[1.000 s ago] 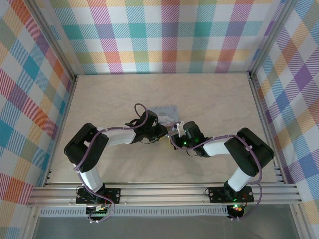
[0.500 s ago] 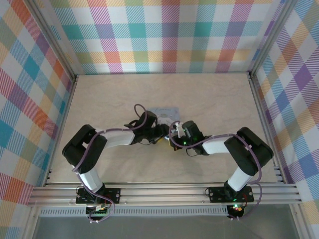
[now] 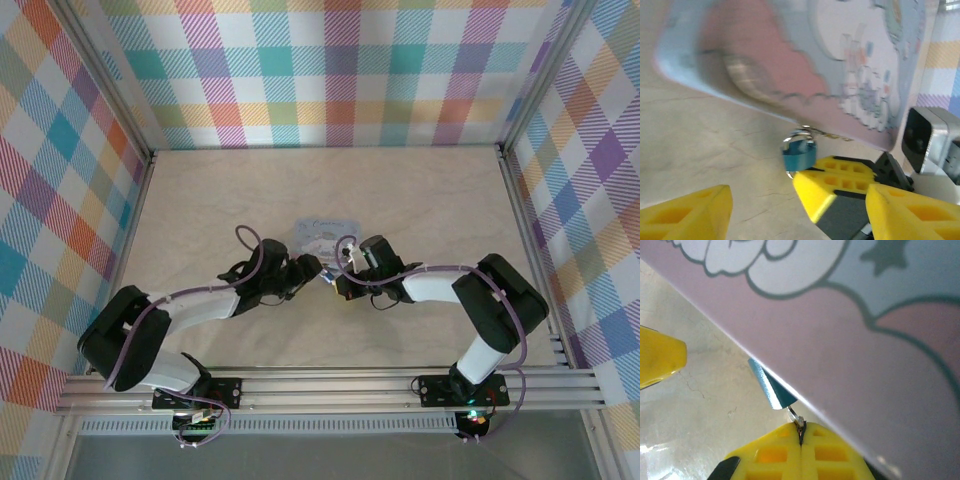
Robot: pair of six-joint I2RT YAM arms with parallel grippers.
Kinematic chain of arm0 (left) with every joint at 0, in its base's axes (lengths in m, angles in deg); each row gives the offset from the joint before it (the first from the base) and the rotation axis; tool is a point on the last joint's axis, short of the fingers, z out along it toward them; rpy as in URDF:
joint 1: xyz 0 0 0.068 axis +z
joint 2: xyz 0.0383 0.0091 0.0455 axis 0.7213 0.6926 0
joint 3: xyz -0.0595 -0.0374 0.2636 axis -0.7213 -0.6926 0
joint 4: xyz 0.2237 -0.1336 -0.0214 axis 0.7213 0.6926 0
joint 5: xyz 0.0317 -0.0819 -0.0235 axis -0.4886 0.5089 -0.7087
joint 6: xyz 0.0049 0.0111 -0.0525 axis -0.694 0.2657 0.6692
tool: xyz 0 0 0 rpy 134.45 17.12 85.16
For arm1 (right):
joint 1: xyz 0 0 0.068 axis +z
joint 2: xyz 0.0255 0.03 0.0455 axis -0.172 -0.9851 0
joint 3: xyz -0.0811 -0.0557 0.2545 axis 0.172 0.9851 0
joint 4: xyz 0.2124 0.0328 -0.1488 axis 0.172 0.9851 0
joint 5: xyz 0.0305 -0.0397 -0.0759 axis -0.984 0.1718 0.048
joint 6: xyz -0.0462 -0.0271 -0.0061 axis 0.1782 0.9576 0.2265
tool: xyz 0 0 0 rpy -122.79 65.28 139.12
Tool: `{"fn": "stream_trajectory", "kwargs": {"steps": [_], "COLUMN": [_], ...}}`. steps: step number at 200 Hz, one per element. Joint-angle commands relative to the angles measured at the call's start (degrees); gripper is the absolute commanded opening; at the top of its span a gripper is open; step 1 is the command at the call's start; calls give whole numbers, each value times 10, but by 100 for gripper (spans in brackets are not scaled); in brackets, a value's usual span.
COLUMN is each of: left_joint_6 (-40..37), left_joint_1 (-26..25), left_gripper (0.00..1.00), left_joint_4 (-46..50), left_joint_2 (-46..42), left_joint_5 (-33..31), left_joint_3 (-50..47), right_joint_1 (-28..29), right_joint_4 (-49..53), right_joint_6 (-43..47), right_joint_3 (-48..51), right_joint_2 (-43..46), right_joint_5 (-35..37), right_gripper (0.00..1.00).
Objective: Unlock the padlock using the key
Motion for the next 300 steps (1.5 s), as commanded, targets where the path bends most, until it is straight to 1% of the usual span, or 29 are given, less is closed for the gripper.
{"fn": "stream_trajectory", "kwargs": {"steps": [1,27,48,96,183,228,237,263,275,300], "left_joint_6": [35,54,71,94,113,118,119,123,123,124], "left_joint_1": [3,1,-3,-18,-34,-36,-37,-38,-38,-37], "left_gripper": [67,63,59,53,48,42,39,35,31,29], "left_joint_4": [-84,-135,-165,-216,-247,-251,-252,-257,-257,-257], "left_joint_2": [-18,-10,8,55,105,115,118,124,124,125], "left_joint_5": [-26,-18,-15,-7,-5,-4,-2,0,0,0], "left_joint_3": [-28,-47,-56,-57,-48,-44,-43,-41,-41,-40], "right_joint_1": [2,2,2,2,2,2,2,2,2,1], "right_joint_4": [39,53,59,73,59,49,45,29,23,1], "right_joint_6": [-25,-56,-75,-105,-168,-204,-213,-236,-244,-264], "right_joint_3": [-20,-35,-38,-48,-57,-57,-57,-56,-56,-51], "right_joint_2": [22,10,13,25,23,27,26,25,25,23], "right_joint_5": [-30,-57,-58,-74,-103,-114,-116,-125,-127,-137], "right_gripper": [0,0,0,1,2,2,2,2,3,3]}}
